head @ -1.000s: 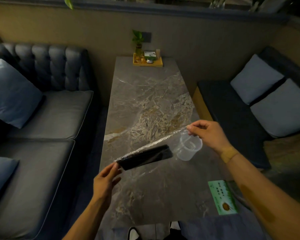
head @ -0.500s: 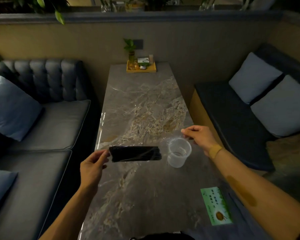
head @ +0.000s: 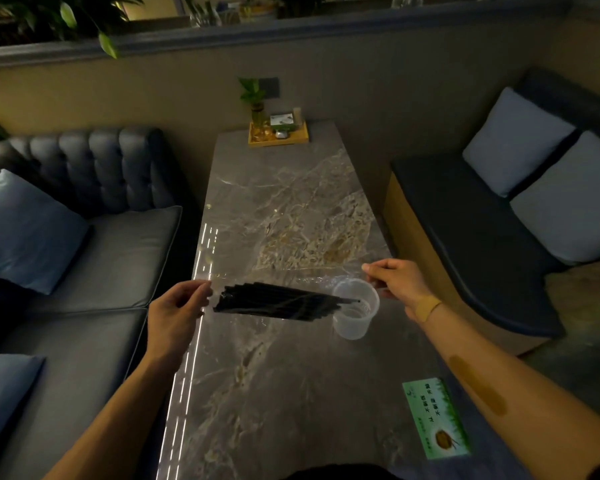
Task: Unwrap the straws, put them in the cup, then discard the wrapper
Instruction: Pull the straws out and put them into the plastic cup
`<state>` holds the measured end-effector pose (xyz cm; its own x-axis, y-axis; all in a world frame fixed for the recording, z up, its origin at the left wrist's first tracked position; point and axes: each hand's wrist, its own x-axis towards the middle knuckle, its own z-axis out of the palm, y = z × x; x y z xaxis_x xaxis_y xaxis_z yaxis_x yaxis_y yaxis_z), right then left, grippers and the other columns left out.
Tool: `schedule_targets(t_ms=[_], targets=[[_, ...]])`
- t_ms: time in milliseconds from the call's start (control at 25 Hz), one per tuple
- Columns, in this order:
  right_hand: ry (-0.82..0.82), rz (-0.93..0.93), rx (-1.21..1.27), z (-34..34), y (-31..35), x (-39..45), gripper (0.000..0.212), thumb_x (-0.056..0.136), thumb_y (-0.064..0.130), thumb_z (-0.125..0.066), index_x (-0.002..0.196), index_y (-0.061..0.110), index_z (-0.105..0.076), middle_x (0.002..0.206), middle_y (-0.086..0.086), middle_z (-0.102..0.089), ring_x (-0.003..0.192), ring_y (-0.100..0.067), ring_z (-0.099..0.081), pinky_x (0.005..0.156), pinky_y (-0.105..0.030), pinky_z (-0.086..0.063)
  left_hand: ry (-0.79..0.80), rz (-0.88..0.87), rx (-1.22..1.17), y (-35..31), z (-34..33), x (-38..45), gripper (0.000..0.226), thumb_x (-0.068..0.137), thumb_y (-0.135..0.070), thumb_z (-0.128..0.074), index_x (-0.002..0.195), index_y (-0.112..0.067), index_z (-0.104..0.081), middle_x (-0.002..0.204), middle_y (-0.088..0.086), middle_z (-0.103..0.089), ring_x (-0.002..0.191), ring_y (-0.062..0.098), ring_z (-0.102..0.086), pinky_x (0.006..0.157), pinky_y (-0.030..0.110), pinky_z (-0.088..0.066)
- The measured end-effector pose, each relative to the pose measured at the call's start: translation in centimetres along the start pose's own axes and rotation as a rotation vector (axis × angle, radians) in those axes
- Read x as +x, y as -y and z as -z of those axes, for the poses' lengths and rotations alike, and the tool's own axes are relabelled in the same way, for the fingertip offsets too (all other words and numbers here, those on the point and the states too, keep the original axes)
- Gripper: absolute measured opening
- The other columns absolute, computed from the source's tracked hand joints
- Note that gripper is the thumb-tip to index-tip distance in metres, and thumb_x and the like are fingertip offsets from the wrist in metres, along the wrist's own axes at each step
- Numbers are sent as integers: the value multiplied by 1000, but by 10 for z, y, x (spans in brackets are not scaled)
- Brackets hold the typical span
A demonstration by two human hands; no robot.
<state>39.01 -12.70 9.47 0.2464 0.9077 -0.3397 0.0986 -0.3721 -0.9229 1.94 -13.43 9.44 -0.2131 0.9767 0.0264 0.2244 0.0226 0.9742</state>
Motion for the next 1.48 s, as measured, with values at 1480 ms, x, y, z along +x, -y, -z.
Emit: schedule_targets(t_ms=[1480], targets=[[-66,-335,500,35,-66,41,12,82,19,-74,75,15,-65,68,-4,-65,65,-19,-60,66,-37,-54,221,-284,375,-130,-109,75,5,86,-30,-70,83,-28,-75,73,-3,-73,64,8,-66,73,38,-57]])
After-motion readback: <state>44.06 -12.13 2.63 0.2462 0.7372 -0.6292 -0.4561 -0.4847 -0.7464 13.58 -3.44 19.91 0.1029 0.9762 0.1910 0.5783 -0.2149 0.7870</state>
